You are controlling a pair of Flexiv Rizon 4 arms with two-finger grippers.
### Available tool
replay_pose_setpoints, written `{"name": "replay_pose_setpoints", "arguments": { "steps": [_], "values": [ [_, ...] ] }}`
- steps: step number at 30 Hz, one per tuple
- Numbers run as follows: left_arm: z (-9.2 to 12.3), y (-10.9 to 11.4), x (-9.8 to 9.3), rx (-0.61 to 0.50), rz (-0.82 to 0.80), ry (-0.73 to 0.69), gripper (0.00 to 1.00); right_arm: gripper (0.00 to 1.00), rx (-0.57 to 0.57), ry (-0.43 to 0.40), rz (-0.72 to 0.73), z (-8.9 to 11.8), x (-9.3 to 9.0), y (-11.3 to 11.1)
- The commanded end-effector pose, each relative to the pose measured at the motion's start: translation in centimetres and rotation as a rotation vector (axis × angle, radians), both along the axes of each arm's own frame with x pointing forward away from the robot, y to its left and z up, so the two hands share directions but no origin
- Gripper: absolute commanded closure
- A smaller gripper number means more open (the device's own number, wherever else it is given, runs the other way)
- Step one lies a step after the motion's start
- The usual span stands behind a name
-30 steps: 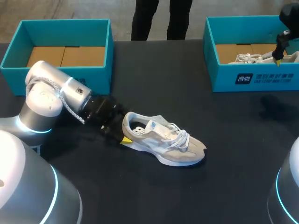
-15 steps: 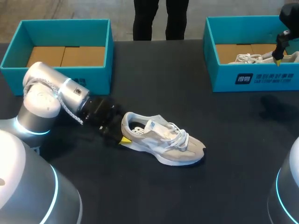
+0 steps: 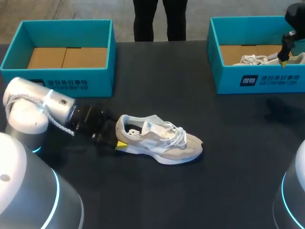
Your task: Take the shoe out of the shoebox, open the shoe tongue, remove and reinsert the insole, then place the shoe into the shoebox
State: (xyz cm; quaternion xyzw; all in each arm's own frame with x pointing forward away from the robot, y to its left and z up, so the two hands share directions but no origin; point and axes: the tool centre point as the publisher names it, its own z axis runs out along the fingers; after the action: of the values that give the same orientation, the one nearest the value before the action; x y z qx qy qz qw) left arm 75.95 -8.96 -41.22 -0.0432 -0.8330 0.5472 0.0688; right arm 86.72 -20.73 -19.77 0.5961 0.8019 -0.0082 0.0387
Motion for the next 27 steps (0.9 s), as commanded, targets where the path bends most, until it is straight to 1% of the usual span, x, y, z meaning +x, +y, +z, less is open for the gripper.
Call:
{"name": "replay_pose_setpoints", "arguments": {
  "steps": [1, 7, 12, 15, 23, 27],
  "values": [
    [0.1, 0.1, -1.0, -0.002, 0.122, -0.042, 1.0, 0.0, -0.002, 0.0, -0.002, 0.0, 0.0, 0.0],
    [0.1, -0.3, -1.6, -0.031, 0.201, -0.06, 1.0, 0.0, -0.002, 0.0, -0.002, 0.0, 0.0, 0.0],
    [0.0, -0.4, -2.0, -0.032, 0.232, -0.06, 1.0, 0.0, -0.002, 0.0, -0.002, 0.0, 0.0, 0.0],
    [-0.1, 0.0, -2.3, -0.03, 0.254, -0.061, 1.0, 0.0, -0.002, 0.0, -0.002, 0.0, 0.0, 0.0],
    [-0.1, 1.3, -2.2, -0.009, 0.272, -0.062, 1.0, 0.0, -0.002, 0.0, -0.002, 0.0, 0.0, 0.0],
    [-0.3, 1.5, -2.2, -0.002, 0.272, -0.062, 1.0, 0.0, -0.002, 0.0, -0.002, 0.0, 0.0, 0.0]
  ]
}}
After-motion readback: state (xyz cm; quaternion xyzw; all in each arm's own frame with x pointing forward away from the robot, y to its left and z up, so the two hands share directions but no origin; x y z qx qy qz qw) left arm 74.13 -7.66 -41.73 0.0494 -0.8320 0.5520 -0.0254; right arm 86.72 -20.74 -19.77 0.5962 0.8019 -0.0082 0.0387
